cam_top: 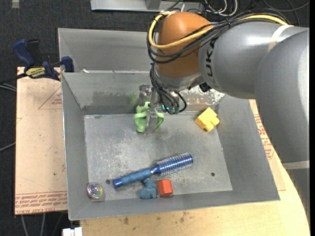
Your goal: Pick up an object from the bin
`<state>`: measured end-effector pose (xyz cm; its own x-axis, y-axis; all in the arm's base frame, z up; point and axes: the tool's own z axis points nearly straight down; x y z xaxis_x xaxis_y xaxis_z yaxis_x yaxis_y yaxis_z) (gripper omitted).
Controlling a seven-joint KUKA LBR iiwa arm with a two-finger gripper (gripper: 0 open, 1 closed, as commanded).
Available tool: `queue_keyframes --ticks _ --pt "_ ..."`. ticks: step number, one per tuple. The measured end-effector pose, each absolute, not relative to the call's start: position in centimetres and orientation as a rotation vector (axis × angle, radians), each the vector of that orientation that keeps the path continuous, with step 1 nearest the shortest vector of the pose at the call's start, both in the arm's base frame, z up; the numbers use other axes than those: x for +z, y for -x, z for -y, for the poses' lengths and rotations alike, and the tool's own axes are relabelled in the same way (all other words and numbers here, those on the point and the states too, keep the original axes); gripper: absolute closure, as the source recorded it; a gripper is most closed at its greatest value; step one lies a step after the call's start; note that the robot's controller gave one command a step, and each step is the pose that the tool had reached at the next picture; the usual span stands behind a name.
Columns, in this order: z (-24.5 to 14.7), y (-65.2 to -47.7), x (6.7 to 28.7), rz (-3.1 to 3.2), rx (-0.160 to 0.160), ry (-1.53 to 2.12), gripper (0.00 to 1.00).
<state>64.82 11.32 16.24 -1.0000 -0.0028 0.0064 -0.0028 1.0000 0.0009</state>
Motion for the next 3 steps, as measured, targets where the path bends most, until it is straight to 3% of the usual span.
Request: queue_keyframes --ticks 1,2,3 --pt "-16.3 -60.9 10.1 3.129 -0.003 -0.209 0.00" --pt "-11.3 -53.0 11.8 3.103 0.001 -0.469 0.00" --pt "-8.7 -49.6 6.8 3.124 -0.001 -0.330 0.00"
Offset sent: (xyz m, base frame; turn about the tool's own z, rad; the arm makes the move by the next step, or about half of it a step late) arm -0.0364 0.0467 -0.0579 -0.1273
